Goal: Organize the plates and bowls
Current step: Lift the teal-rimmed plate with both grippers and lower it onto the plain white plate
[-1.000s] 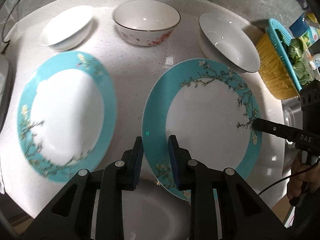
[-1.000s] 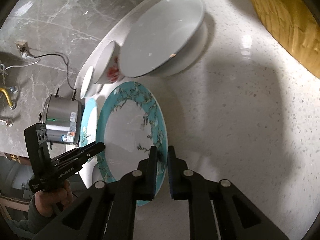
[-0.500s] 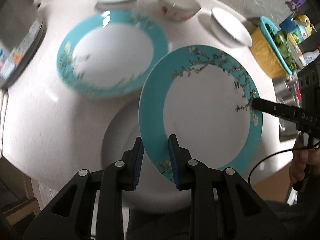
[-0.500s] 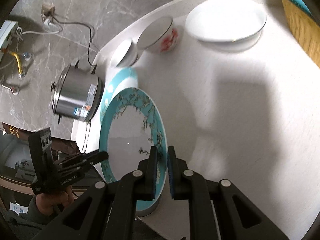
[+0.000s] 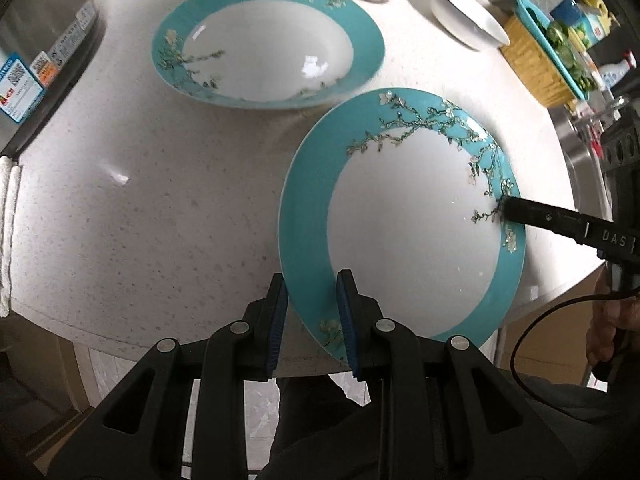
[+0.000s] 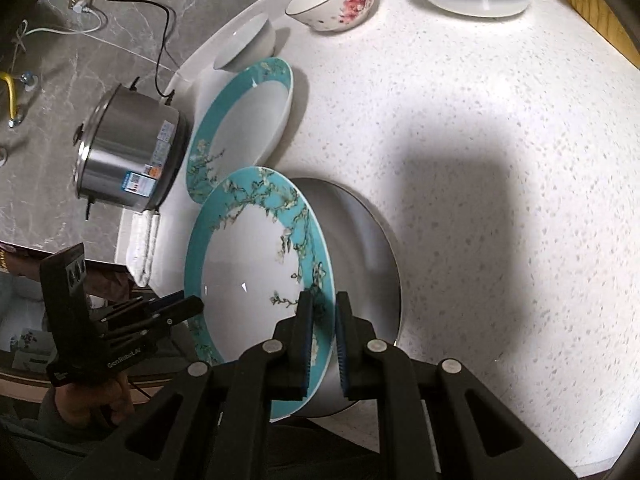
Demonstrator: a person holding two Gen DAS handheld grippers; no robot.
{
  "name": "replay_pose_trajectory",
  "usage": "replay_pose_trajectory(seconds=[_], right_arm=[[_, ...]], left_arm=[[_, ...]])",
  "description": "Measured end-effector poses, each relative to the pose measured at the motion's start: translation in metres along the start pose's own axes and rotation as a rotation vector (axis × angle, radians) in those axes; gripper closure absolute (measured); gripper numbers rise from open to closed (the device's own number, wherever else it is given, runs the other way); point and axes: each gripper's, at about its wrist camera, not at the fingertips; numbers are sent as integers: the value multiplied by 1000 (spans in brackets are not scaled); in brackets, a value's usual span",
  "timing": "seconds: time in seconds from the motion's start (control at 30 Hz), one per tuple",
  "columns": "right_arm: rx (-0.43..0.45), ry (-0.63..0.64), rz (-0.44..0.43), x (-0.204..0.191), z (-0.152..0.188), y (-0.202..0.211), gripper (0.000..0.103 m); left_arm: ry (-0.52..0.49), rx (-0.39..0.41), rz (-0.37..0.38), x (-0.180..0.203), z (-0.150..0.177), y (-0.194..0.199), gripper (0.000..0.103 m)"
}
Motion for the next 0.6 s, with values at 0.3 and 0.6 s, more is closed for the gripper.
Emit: replay_pose_trajectory(seconds=[0.3,0.6], right_arm=[[-1,6,71,-1,10,-8,88],[0,65,147,-9,13,-15,85]], left_arm=[[-46,-9,-12,9,-7,-15,80],[-64,-3,-51,25,-12,-26,80]])
Point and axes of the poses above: each gripper's, at about its wrist camera, not at the fingertips, and y roughly against the way its jaws point, x to its right, z to its underside, and after that the axes turned 6 degrees about y, right-handed
